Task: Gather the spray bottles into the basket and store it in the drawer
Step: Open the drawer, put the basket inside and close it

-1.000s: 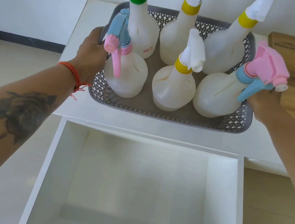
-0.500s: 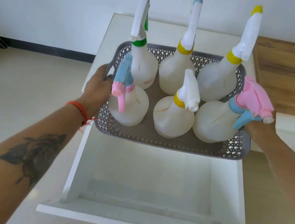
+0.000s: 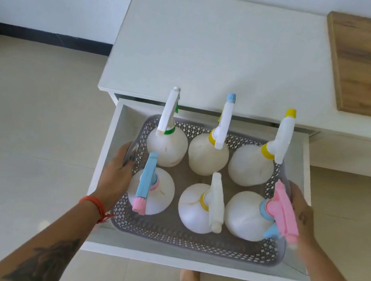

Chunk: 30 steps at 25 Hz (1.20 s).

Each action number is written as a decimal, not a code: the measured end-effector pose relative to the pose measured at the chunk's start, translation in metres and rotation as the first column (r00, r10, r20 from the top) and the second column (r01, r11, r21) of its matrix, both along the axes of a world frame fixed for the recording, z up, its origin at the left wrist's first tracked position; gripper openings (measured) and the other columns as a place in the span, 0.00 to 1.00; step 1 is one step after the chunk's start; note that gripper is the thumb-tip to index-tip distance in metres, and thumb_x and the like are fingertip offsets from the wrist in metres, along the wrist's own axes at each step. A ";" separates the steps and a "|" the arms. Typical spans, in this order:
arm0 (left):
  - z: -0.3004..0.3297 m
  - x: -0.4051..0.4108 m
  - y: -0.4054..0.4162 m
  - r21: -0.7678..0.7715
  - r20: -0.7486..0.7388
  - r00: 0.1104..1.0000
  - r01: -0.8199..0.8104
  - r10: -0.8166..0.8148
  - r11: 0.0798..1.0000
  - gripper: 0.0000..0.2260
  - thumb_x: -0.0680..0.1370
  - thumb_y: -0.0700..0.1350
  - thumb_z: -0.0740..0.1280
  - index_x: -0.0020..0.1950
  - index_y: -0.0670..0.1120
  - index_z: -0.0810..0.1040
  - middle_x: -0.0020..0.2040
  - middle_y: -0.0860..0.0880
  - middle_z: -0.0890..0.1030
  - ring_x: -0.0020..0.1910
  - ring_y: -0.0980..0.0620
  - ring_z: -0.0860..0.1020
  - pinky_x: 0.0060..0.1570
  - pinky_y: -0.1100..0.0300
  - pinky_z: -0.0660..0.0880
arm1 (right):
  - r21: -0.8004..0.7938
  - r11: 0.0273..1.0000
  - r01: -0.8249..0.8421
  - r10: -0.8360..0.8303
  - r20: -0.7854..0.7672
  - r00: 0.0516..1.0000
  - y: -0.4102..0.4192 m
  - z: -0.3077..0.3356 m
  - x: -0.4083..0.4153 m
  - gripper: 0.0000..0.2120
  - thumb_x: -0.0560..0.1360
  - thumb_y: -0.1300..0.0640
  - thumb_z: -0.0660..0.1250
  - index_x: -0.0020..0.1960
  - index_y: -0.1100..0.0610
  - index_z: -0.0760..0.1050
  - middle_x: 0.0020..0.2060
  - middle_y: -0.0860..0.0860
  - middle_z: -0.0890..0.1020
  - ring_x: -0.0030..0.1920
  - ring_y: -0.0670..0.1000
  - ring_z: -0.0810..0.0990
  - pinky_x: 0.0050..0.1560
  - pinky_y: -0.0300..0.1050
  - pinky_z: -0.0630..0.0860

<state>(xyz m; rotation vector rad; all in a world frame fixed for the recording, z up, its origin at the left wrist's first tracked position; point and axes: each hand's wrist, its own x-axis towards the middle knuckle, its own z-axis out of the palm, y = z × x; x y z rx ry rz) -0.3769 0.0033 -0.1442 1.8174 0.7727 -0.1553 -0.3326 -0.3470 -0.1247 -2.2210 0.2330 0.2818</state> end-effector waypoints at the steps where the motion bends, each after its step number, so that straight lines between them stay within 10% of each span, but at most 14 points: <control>1: -0.014 0.000 0.000 0.011 -0.045 0.999 -0.001 0.002 1.000 0.17 0.80 0.43 0.59 0.65 0.60 0.70 0.55 0.47 0.81 0.51 0.44 0.79 0.54 0.45 0.77 | -0.067 0.997 -0.039 0.037 -0.025 0.999 0.003 -0.012 0.000 0.13 0.75 0.57 0.65 0.57 0.44 0.70 0.40 0.52 0.78 0.43 0.57 0.77 0.37 0.39 0.73; 5: -0.068 -0.004 -0.006 -0.012 -0.168 0.985 -0.048 0.045 0.999 0.14 0.78 0.50 0.60 0.60 0.65 0.71 0.54 0.47 0.81 0.52 0.41 0.80 0.55 0.40 0.77 | -0.106 0.993 0.055 -0.072 -0.166 0.983 0.005 -0.073 0.007 0.18 0.75 0.52 0.59 0.64 0.54 0.70 0.40 0.55 0.79 0.42 0.61 0.79 0.45 0.52 0.75; 21: -0.175 0.047 -0.024 -0.027 -0.296 0.939 -0.190 0.173 0.981 0.17 0.81 0.41 0.57 0.67 0.57 0.68 0.55 0.49 0.76 0.48 0.50 0.76 0.40 0.63 0.72 | -0.068 0.987 0.145 -0.158 -0.269 0.950 0.001 -0.195 0.050 0.19 0.77 0.51 0.56 0.66 0.55 0.65 0.32 0.49 0.76 0.33 0.51 0.75 0.34 0.41 0.70; 30: -0.151 0.037 -0.027 -0.018 -0.277 0.956 -0.104 0.095 0.994 0.20 0.81 0.41 0.56 0.73 0.52 0.63 0.63 0.50 0.72 0.62 0.44 0.72 0.58 0.51 0.71 | -0.006 0.966 0.257 -0.237 -0.409 0.881 0.002 -0.174 0.045 0.23 0.77 0.53 0.62 0.70 0.49 0.59 0.59 0.56 0.78 0.54 0.59 0.78 0.59 0.53 0.73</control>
